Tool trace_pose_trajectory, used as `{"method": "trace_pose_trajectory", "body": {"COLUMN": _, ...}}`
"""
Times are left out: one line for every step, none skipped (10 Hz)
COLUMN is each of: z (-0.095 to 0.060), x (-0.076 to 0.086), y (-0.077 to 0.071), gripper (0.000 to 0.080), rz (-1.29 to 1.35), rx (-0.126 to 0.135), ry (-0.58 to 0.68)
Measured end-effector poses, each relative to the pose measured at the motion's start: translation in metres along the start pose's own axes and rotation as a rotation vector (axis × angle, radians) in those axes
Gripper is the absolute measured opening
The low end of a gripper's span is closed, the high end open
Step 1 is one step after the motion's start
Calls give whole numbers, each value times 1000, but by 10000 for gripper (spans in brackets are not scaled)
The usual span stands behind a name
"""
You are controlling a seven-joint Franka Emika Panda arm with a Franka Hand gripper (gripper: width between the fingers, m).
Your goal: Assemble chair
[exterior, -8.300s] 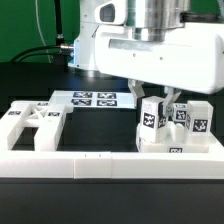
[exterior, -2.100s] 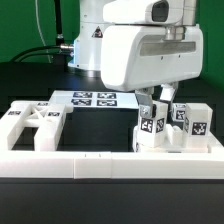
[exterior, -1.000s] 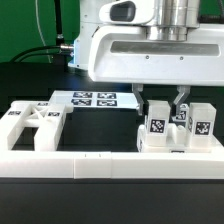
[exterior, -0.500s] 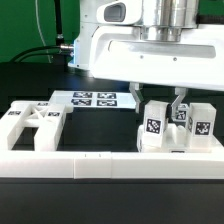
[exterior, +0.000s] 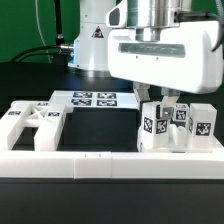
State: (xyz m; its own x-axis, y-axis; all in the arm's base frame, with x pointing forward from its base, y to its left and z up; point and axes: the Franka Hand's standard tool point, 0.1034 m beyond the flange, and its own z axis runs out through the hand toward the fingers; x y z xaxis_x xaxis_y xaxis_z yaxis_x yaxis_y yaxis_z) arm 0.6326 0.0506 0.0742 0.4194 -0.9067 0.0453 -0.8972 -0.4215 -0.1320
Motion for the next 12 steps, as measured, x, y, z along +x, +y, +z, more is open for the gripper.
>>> {"method": "trace_pose_trajectory", "body": {"z": 0, "x": 1, "y": 1, "gripper": 290, "rz": 141, "rx": 26, "ry": -4}}
{"method": "trace_pose_trajectory", "body": {"z": 0, "x": 1, "y": 2, "gripper": 290, "rz": 220, "rx": 29, "ry": -10}}
{"method": "trace_pose_trajectory", "body": {"z": 0, "x": 1, "y": 2, "gripper": 290, "rz": 353, "rx": 32, "ry": -19}}
{"method": "trace_pose_trajectory", "body": {"z": 0, "x": 1, "y": 2, "gripper": 290, "rz": 376, "rx": 31, "ry": -20}}
{"method": "trace_pose_trajectory", "body": {"z": 0, "x": 0, "y": 2, "gripper": 290, "rz": 441, "rx": 33, "ry": -25}}
{"method": "trace_pose_trajectory", "body": {"z": 0, "x": 0, "y": 2, "gripper": 290, "rz": 477, "rx": 34, "ry": -30}}
{"method": "trace_pose_trajectory", "body": {"z": 0, "x": 0, "y": 2, "gripper": 290, "rz": 560, "rx": 35, "ry": -38}}
{"method": "trace_pose_trajectory", "body": {"z": 0, "x": 0, "y": 2, "gripper": 290, "rz": 644, "rx": 42, "ry": -46}}
{"method": "trace_pose_trajectory", "body": {"z": 0, "x": 0, "y": 2, "gripper": 290, "rz": 742, "rx": 60, "ry": -57}}
{"method": "trace_pose_trajectory", "body": {"z": 1, "x": -1, "y": 1, "gripper": 290, "rz": 863, "rx": 79, "ry": -75}}
{"method": "trace_pose_trajectory", "body": {"z": 1, "x": -1, "y": 1, "gripper": 290, "rz": 972, "rx": 93, "ry": -94}}
{"method": "trace_pose_trajectory", "body": {"z": 1, "x": -2, "y": 1, "gripper": 290, "rz": 1048, "rx": 98, "ry": -107}}
